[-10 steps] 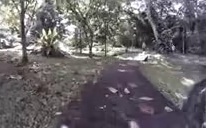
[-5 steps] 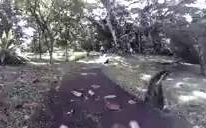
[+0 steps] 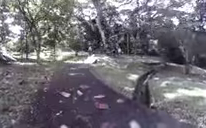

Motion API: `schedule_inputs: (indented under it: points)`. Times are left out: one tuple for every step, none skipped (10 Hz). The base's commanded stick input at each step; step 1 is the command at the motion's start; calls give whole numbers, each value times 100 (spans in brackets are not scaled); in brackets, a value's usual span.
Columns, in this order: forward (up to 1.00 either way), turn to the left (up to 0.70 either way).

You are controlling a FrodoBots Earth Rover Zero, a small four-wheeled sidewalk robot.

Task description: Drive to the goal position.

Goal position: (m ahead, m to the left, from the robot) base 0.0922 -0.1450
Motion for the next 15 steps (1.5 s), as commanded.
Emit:
schedule_inputs:
  points:
    - [0, 71]
    - [0, 82]
    - [6, 81]
    - [14, 76]
    - [22, 71]
    - [31, 66]
    - [39, 60]
    - [47, 55]
    - [55, 50]
    - [64, 45]
    - [72, 39]
    - [80, 34]
    - [85, 29]
    - [85, 25]
    - [85, 21]
